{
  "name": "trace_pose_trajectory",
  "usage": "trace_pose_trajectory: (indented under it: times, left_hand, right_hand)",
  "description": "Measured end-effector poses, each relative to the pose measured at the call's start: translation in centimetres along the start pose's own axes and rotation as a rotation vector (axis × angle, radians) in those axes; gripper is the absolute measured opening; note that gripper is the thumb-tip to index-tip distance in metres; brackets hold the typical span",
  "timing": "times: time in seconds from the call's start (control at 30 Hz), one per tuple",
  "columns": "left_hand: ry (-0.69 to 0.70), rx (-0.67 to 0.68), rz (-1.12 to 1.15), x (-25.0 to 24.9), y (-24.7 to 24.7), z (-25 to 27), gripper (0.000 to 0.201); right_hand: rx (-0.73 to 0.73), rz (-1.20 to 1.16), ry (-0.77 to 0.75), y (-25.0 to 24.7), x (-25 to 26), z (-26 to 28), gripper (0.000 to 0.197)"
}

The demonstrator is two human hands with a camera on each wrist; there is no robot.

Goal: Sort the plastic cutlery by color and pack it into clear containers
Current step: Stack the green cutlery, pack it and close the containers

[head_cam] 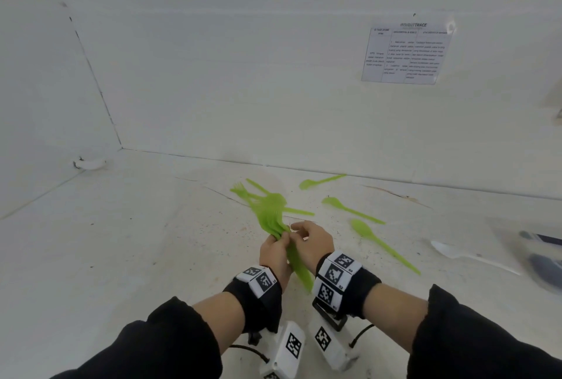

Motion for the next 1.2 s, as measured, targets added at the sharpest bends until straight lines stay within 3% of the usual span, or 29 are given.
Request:
trace_pose_trajectory:
  times: [0.23,0.4,0.5,0.7,0.93,1.13,1.2]
  left_hand:
    - [-0.052,0.020,0.006,0.1,0.0,-0.2,0.033]
    - [-0.005,-0.076,0.025,-1.0,-1.9,-0.9,0.027]
    - [0.024,-0.149,0.041,-2.0,-3.6,-1.4,0.014]
    - [0.001,-0.177,0.063,-2.7,-6.2,-2.1,0.016]
    - [-0.123,-0.187,0.134,-2.9,-8.5,-3.2,0.016]
    - [-0.162,-0.164,0.098,-3.2,-9.0,-4.1,0.027]
    - [-0.145,-0.149,0.091,-3.2,-9.0,-4.4,0.026]
  right_hand:
    - [0.113,-0.028,-0.032,0.6,-0.8,-0.9,0.016]
    - [0.359,0.073,-0.041,2.4,0.9,-2.7,0.023]
    - [0.354,0.274,-0.079,2.7,2.1,-6.0,0.027]
    - [0.459,0.721,-0.086,6.2,1.4,-13.2,0.039]
    - [0.549,0.822,-0.089,7.9,1.0,-15.2,0.030]
    - [0.346,0.630,-0.093,5.3,3.6,-17.5,0.033]
    - [0.450,0.703,-0.098,6.5,3.4,-17.5,0.040]
Point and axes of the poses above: each hand's wrist, its own z-axis away from the middle knuckle, its own y-axis out of the palm, x = y × z, the point moved 7 cm from there along -z, towards the middle knuckle, and after that the axes turned 13 degrees about -z, right-handed, at the moved point
